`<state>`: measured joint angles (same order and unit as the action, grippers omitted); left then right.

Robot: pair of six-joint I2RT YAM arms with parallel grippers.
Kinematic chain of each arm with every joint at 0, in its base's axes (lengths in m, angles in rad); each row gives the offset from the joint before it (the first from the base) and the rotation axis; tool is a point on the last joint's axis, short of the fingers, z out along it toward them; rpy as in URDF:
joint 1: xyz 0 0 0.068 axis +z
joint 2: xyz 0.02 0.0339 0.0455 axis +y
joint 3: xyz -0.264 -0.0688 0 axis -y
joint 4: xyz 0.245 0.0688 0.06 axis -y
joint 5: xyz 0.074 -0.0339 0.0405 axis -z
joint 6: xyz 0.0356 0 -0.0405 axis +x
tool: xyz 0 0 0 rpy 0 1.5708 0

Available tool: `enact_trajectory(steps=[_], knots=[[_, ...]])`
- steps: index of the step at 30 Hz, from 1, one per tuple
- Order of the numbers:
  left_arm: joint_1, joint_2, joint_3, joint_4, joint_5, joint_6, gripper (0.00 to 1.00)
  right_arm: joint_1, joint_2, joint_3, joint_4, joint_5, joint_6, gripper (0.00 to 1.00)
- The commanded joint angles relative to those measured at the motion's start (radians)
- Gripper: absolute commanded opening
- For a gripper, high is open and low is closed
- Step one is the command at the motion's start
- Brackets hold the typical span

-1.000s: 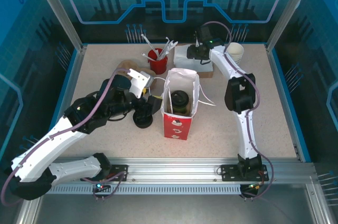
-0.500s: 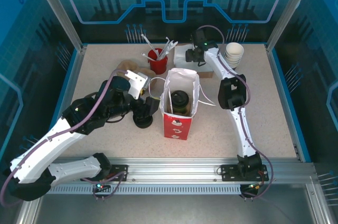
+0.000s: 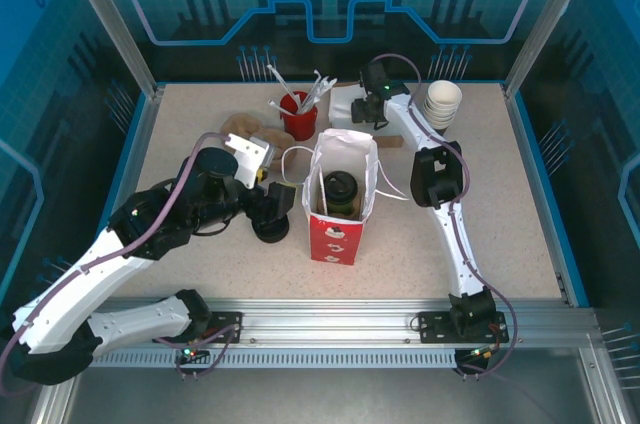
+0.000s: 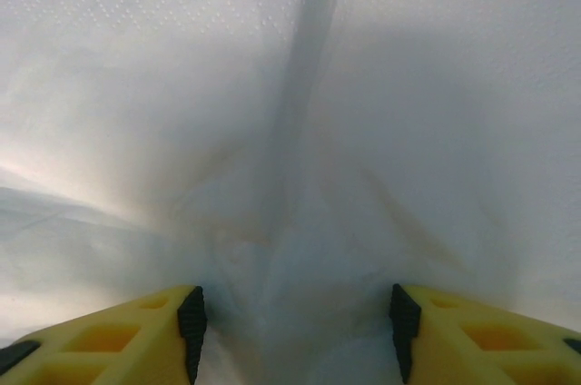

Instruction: Pack the takeout coffee

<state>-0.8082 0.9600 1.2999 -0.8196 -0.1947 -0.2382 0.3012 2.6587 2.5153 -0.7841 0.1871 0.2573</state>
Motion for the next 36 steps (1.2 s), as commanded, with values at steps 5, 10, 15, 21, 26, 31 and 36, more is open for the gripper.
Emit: enact_trajectory(steps=[5,10,15,21,26,31,36], knots=[[-0.002,-0.027,-0.005,-0.020,-0.017,-0.032,0.72,0.010,0.011,0.023,-0.018,0.010,-0.043,0.45],[-0.002,-0.027,-0.016,-0.018,-0.012,-0.043,0.71,0.009,-0.012,0.023,-0.018,0.000,-0.046,0.37],[-0.002,-0.030,-0.019,-0.016,-0.006,-0.047,0.72,0.009,-0.043,0.023,-0.009,-0.014,-0.045,0.32],[-0.002,-0.037,-0.022,-0.019,-0.006,-0.047,0.71,-0.002,-0.071,0.015,0.006,-0.022,-0.045,0.19],[-0.002,-0.040,-0.022,-0.021,-0.009,-0.047,0.72,-0.008,-0.106,0.010,0.006,-0.039,-0.036,0.16],[-0.003,-0.041,-0.024,-0.015,-0.006,-0.047,0.72,-0.008,-0.147,0.014,0.013,-0.052,-0.044,0.11],[-0.002,-0.042,-0.025,-0.010,-0.001,-0.047,0.72,-0.016,-0.189,0.020,0.004,-0.072,-0.045,0.03]])
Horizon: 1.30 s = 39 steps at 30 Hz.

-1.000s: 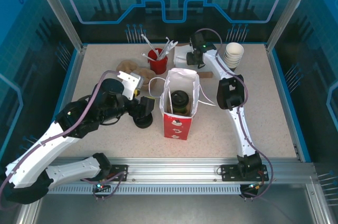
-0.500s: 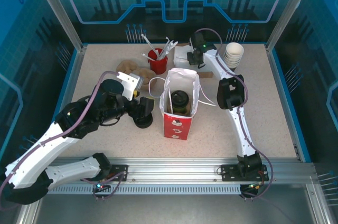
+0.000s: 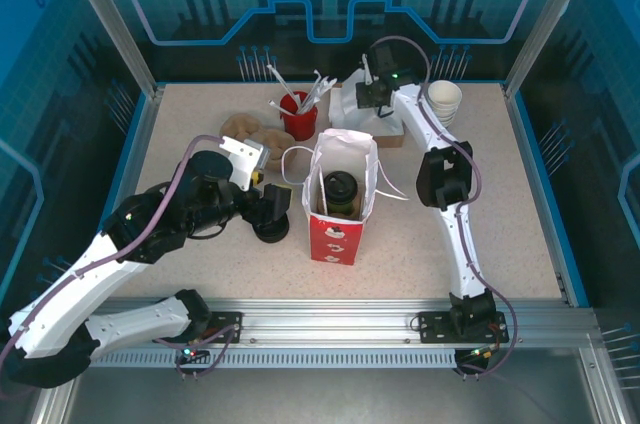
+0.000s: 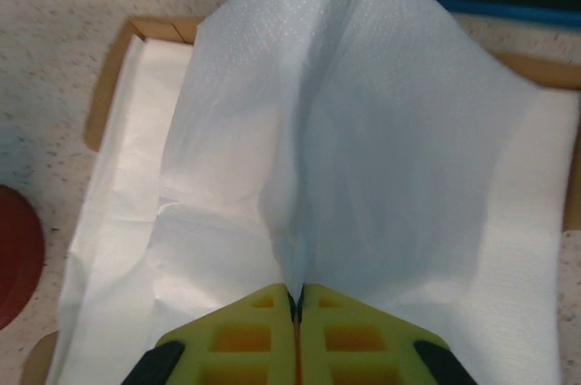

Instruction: Pack the takeout coffee

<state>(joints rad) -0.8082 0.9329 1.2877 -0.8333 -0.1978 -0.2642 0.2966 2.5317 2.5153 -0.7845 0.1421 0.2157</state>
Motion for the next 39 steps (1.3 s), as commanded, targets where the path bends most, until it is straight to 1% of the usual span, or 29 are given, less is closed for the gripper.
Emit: enact_trajectory(steps=[1,4,10,11,16,21,23,27,30,31,33,35,36,39], knots=[[-0.002,-0.016,-0.013,0.005,0.002,-0.021,0.72,-0.013,-0.073,0.024,-0.001,-0.028,-0.004,0.03],[-0.002,-0.020,-0.012,0.011,0.001,-0.018,0.72,-0.017,-0.111,0.032,-0.020,-0.025,0.001,0.00],[-0.003,-0.022,-0.011,0.022,-0.021,-0.015,0.72,-0.025,-0.200,0.063,-0.080,-0.031,0.060,0.00],[-0.002,-0.022,-0.012,0.027,-0.027,-0.017,0.72,-0.026,-0.244,0.065,-0.090,-0.036,0.069,0.00],[-0.003,-0.020,-0.024,0.058,-0.054,-0.031,0.73,-0.023,-0.371,0.063,-0.139,-0.071,0.142,0.00],[-0.001,-0.009,-0.022,0.082,-0.112,-0.050,0.74,-0.023,-0.504,0.058,-0.190,-0.168,0.254,0.00],[-0.002,0.000,-0.023,0.098,-0.122,-0.055,0.76,-0.028,-0.555,0.053,-0.211,-0.245,0.323,0.00],[0.000,0.024,-0.022,0.120,-0.136,-0.059,0.77,-0.029,-0.627,0.045,-0.272,-0.331,0.470,0.00],[-0.001,0.048,-0.015,0.124,-0.134,-0.065,0.78,-0.022,-0.705,-0.050,-0.251,-0.417,0.589,0.00],[0.000,0.056,-0.014,0.126,-0.128,-0.069,0.79,-0.022,-0.740,-0.116,-0.209,-0.468,0.640,0.00],[-0.001,0.068,-0.013,0.127,-0.155,-0.107,0.79,-0.021,-0.805,-0.240,-0.123,-0.568,0.745,0.00],[0.000,0.073,-0.035,0.164,-0.140,-0.136,0.79,-0.005,-0.871,-0.366,-0.012,-0.643,0.840,0.00],[0.000,0.076,-0.043,0.178,-0.131,-0.147,0.79,0.008,-0.900,-0.402,0.019,-0.649,0.865,0.00],[-0.001,0.094,-0.058,0.209,-0.106,-0.176,0.79,0.056,-0.965,-0.458,0.035,-0.604,0.901,0.00]])
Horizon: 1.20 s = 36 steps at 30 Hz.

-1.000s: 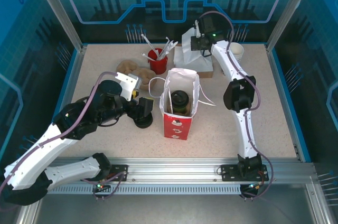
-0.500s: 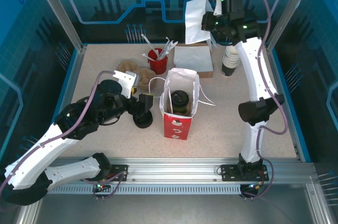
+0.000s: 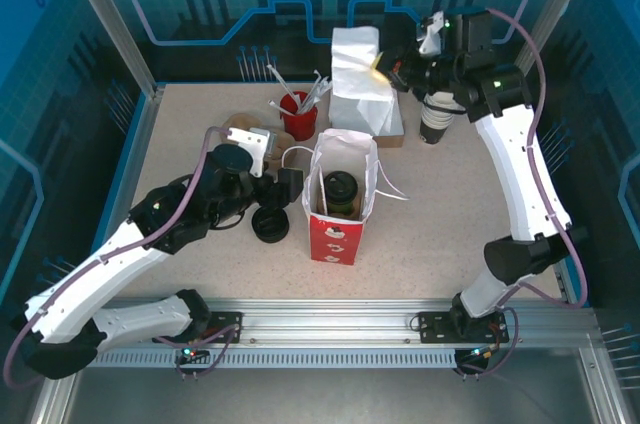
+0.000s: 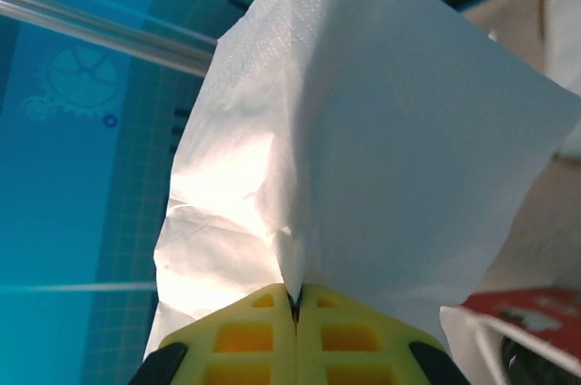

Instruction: Pack the takeout coffee

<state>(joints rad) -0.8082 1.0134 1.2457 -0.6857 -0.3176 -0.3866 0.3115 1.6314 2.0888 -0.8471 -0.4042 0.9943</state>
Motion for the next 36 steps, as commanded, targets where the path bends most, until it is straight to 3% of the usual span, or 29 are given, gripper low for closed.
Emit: enact_trajectory(steps=[1,8,17,27,36], knots=[[-0.001,0.019,-0.020,0.067,0.016,-0.063,0.79,0.056,-0.083,-0.046,0.101,-0.048,0.132,0.00],[-0.001,0.036,-0.060,0.114,-0.007,-0.123,0.77,0.183,-0.223,-0.290,0.257,0.029,0.227,0.00],[0.000,0.053,-0.096,0.141,-0.078,-0.143,0.76,0.316,-0.324,-0.464,0.296,0.194,0.186,0.00],[0.001,0.072,-0.115,0.154,-0.099,-0.140,0.76,0.347,-0.457,-0.744,0.345,0.339,0.194,0.00],[0.006,0.078,-0.115,0.136,-0.091,-0.139,0.76,0.353,-0.453,-0.837,0.320,0.363,0.173,0.00]])
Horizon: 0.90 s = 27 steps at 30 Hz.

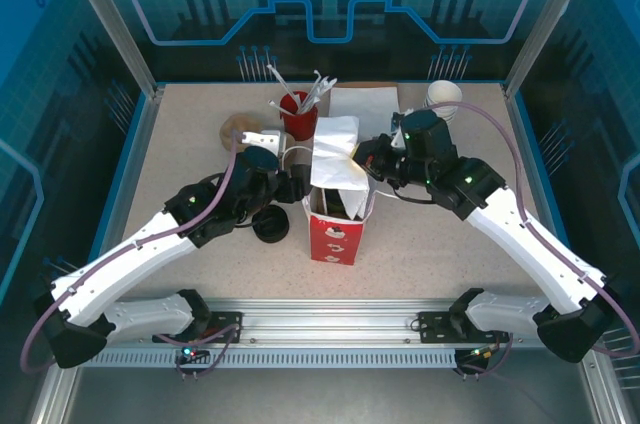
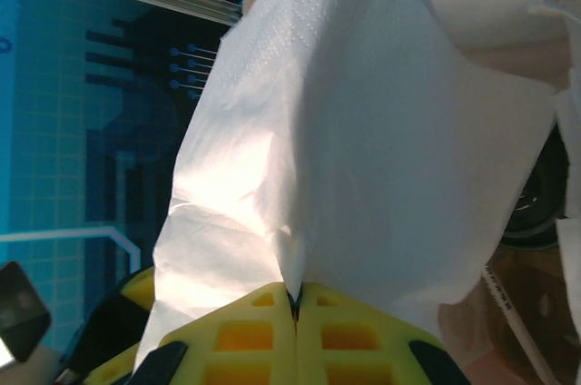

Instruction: Pack the takeout coffee

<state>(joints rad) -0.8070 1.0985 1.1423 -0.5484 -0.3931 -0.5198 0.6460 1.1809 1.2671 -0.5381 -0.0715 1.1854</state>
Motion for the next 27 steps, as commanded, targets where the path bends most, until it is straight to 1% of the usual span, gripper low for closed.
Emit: enact_trajectory(steps=[1,5,8,18,23,27], knots=[[0.008,-0.014,-0.018,0.000,-0.017,-0.009,0.76,0.021,-0.002,-0.022,0.014,0.031,-0.020,0.00],[0.009,-0.026,-0.034,0.001,-0.020,-0.025,0.76,0.032,0.013,-0.024,-0.003,0.054,-0.038,0.00],[0.009,-0.026,-0.039,0.002,-0.011,-0.033,0.76,0.042,0.036,0.006,-0.054,0.086,-0.066,0.00],[0.016,-0.054,-0.041,-0.013,-0.024,-0.020,0.76,0.069,0.099,0.048,-0.161,0.137,-0.145,0.00],[0.024,-0.061,-0.048,-0.015,-0.020,-0.022,0.76,0.091,0.120,0.073,-0.239,0.184,-0.167,0.00],[0.027,-0.063,-0.059,-0.007,-0.017,-0.023,0.76,0.115,0.130,0.089,-0.315,0.257,-0.168,0.00]])
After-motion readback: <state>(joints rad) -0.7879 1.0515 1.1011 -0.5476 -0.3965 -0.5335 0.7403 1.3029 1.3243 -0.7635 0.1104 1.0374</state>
